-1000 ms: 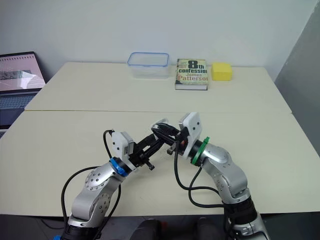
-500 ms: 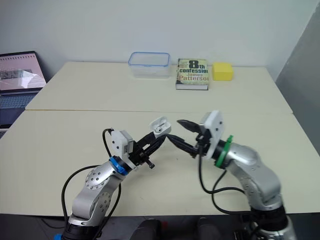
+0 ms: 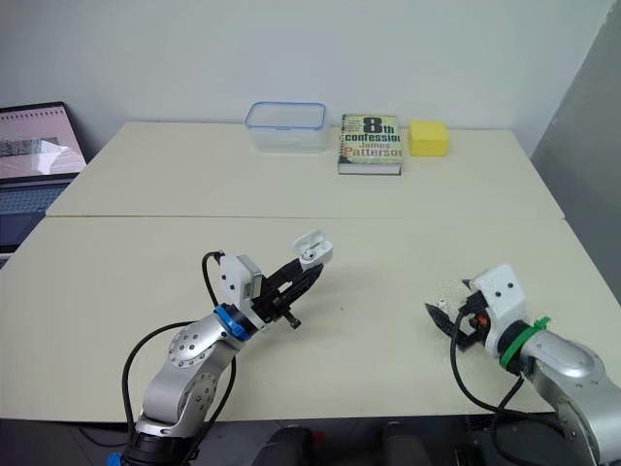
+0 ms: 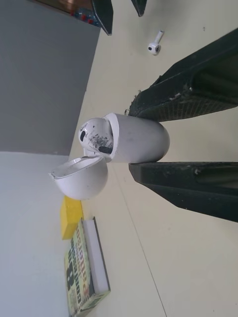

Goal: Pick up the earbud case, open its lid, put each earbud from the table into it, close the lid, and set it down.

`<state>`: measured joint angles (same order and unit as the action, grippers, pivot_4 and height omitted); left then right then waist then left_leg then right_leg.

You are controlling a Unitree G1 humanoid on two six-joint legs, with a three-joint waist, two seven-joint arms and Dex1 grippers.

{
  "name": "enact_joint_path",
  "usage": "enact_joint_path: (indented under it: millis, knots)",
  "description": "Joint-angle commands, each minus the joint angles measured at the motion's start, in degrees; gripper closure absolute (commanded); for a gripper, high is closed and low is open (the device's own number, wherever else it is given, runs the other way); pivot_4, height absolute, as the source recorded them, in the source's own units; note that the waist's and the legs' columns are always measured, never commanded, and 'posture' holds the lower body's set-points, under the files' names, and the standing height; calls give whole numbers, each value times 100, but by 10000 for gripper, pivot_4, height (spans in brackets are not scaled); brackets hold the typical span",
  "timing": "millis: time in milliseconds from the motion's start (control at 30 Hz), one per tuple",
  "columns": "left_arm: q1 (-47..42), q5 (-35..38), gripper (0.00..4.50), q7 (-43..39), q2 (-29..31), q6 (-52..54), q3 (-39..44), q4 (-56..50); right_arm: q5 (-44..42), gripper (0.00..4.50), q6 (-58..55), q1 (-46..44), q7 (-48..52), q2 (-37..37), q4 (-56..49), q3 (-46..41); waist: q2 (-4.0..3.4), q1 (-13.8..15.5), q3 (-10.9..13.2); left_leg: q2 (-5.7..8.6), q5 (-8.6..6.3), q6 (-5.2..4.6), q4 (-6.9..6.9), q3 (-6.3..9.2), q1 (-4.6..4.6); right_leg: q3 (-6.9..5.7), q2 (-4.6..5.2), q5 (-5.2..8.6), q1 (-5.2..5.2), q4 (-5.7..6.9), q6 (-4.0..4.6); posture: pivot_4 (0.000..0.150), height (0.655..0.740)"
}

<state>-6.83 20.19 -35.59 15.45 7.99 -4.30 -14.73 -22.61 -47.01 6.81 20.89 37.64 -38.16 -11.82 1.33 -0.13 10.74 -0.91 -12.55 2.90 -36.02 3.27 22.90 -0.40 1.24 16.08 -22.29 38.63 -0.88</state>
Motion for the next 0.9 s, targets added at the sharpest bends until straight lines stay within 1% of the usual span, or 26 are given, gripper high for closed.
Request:
enact_joint_path:
  millis: [33, 200, 267, 400, 667, 900]
  knots:
    - [-55, 6, 37283, -58, 40, -132, 40, -53, 67, 0, -264, 236, -79, 46, -287, -110, 0, 5, 0, 0, 0, 0, 0, 2, 2, -2, 0, 0, 0, -3, 0, 1500, 7400]
    - [-35, 24, 37283, -103, 107, -137, 99, -28, 39, 0, -168, 989, 570, 518, -683, -610, -1, 8, 0, 3, 0, 0, 4, 1, 6, -2, 2, 1, 0, -12, -2, 1500, 7400]
    - [-31, 26, 37283, -109, 115, -142, 94, -15, 49, 0, -104, 1131, 685, 576, -710, -746, 1, 8, 1, 4, 0, 0, 2, 2, 5, -2, 4, 1, 2, -13, -3, 1500, 7400]
    - [-47, 9, 37283, -130, 90, -164, 58, 42, 70, 0, -183, 1010, 627, 488, -661, -767, 1, -2, 1, 3, 0, 0, 1, 0, 0, 0, 3, 0, 4, -12, -4, 1500, 7400]
    - [-63, -1, 37283, -150, 70, -183, 53, 74, 64, 0, -480, 845, 668, 545, -716, -666, 0, 7, 1, 4, 0, 0, 5, 2, 10, -4, 3, -2, 5, -31, -6, 1500, 7400]
    - [-77, -9, 37283, -139, 40, -163, -7, 64, 262, 0, -562, 110, 332, 271, -357, 87, 0, 3, 1, 3, 0, 0, 4, 2, 12, -3, 2, -13, 13, -55, -16, 1500, 7400]
